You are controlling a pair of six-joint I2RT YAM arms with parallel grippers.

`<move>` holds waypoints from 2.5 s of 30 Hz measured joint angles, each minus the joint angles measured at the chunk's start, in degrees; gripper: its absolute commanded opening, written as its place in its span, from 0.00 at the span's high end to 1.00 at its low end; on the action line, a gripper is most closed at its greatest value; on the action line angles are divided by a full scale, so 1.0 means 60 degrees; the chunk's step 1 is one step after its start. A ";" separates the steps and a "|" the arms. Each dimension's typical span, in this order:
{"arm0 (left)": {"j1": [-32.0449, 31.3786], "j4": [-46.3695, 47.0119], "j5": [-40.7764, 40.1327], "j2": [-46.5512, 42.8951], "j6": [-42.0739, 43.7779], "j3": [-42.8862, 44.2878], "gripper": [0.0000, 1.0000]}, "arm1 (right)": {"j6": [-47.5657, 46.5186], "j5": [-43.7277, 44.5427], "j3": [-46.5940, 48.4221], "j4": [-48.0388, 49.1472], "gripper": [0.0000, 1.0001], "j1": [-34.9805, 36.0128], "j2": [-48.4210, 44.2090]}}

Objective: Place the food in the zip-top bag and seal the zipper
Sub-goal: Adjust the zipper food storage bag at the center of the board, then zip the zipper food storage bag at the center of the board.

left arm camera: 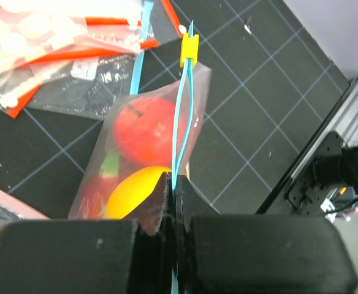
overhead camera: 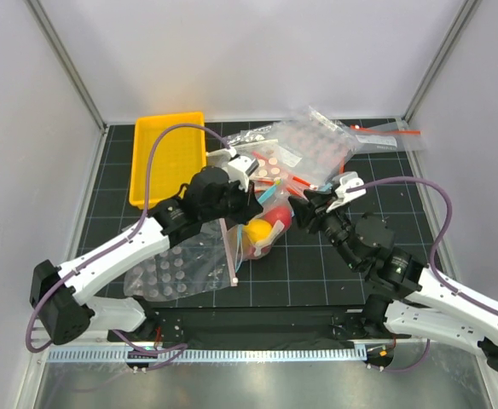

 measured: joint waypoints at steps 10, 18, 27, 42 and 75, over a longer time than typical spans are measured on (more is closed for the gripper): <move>-0.0033 0.1304 0.0200 -0.1450 0.0557 -0.1949 1.00 | -0.0772 -0.0962 -0.0954 0.0922 0.29 -0.0146 0.0503; -0.0142 0.2597 0.0543 -0.2324 0.1581 -0.3169 1.00 | -0.1228 -0.2470 -0.1708 0.1643 0.26 -0.0364 0.0157; -0.0138 0.2841 0.0798 -0.3195 0.2820 -0.3861 1.00 | -0.1308 -0.4003 -0.2554 0.2798 0.25 -0.1155 -0.0113; -0.0142 0.2929 0.1231 -0.3370 0.3406 -0.4135 1.00 | -0.0306 -0.7424 -0.2991 0.4419 0.44 -0.3147 0.0980; -0.0160 0.3989 0.2419 -0.3136 0.4138 -0.3676 0.44 | -0.0627 -0.8899 -0.2102 0.2852 0.99 -0.2237 0.0922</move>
